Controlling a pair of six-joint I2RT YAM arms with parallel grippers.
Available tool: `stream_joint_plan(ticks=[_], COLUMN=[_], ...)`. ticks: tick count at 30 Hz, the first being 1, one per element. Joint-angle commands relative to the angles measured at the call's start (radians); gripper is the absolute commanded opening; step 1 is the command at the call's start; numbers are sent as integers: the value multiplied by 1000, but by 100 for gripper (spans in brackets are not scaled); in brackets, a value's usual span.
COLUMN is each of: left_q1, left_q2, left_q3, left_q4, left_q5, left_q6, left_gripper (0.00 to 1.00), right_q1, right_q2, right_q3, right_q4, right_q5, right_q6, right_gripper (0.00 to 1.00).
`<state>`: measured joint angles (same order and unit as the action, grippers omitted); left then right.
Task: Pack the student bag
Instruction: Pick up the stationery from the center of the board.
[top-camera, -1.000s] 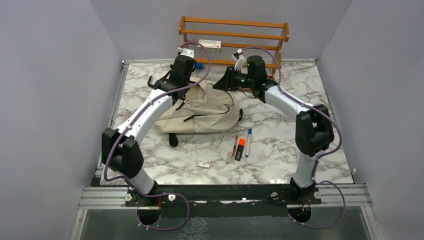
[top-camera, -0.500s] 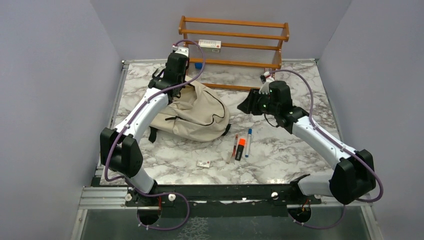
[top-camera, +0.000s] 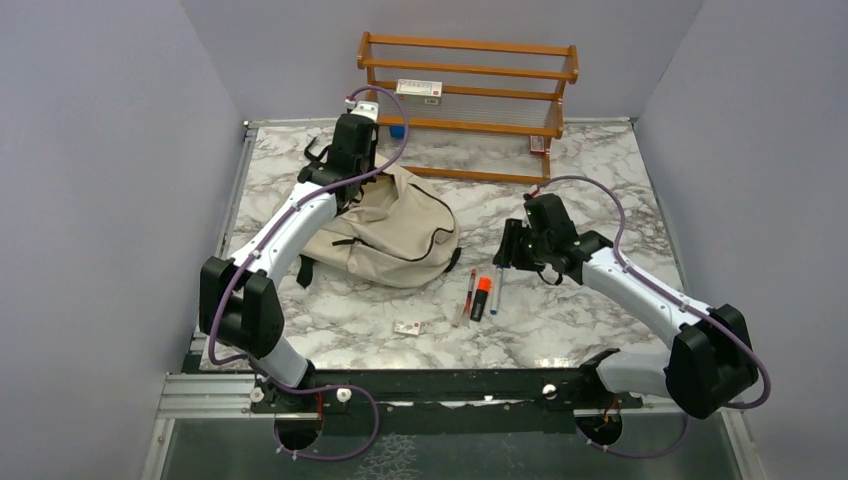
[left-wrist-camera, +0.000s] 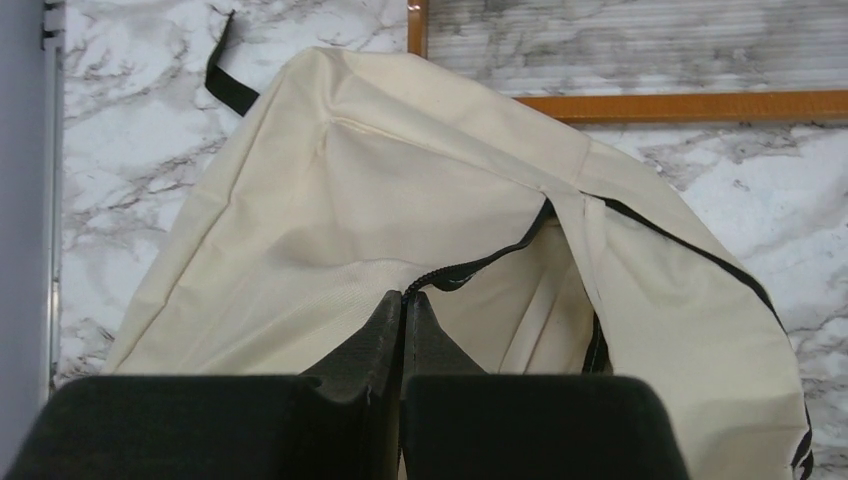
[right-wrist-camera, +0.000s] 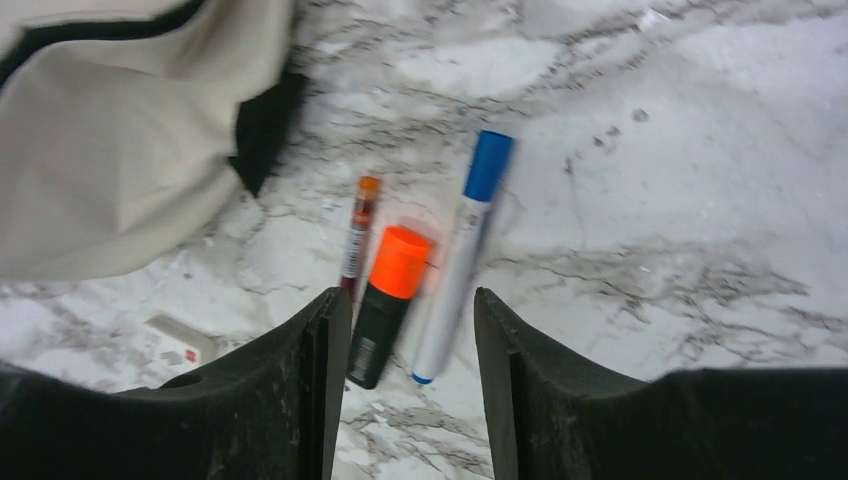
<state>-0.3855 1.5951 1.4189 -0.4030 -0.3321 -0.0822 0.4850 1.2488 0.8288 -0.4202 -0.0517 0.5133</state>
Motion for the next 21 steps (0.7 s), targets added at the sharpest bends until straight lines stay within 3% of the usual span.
stream_joint_plan(ticks=[1,13,21], left_q1=[1,1,1], left_q2=[-64,-66,-54], left_q3=[-44,-89,-85], left_q4=[107,112,120], left_q5=[125,198,234], left_q6=[-53,-73,-88], left_gripper=[0,0,0], right_q1=[4,3,5], right_q2=[53,203,278], right_q3=[-9,-47,-61], right_q4=[-104,4,62], right_q5=[140,58,17], right_q6=[67,74,61], right_gripper=[53,44,44])
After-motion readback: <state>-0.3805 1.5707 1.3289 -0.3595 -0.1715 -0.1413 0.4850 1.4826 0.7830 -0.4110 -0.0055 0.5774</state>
